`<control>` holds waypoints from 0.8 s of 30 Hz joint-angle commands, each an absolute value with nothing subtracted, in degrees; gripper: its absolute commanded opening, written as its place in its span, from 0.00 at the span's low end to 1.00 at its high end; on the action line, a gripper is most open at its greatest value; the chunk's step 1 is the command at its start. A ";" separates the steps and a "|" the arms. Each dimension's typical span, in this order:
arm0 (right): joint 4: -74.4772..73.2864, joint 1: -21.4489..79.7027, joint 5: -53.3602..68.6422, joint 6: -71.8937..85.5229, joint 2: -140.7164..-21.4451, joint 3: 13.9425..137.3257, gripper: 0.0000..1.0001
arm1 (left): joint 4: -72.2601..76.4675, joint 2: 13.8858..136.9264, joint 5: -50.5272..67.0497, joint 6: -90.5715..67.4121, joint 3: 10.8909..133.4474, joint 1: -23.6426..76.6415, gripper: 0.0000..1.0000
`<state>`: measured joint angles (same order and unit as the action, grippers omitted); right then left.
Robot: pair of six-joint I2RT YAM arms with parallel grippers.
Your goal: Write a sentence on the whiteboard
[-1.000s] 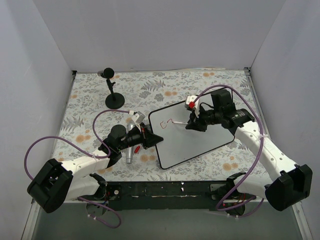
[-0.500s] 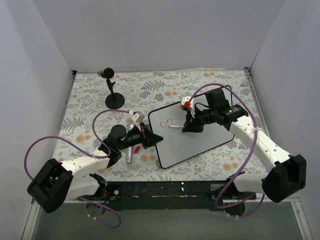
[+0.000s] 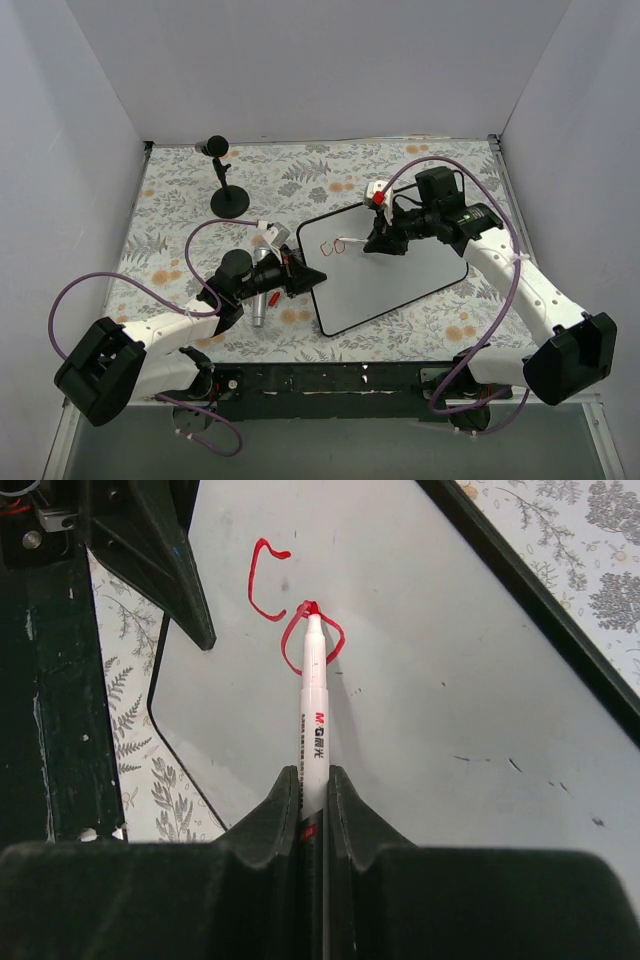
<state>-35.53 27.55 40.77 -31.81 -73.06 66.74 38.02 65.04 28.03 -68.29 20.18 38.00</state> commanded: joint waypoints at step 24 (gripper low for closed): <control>-32.87 21.71 42.80 -31.73 -69.26 63.98 0.01 | 39.11 64.34 28.04 -64.16 20.04 38.14 0.00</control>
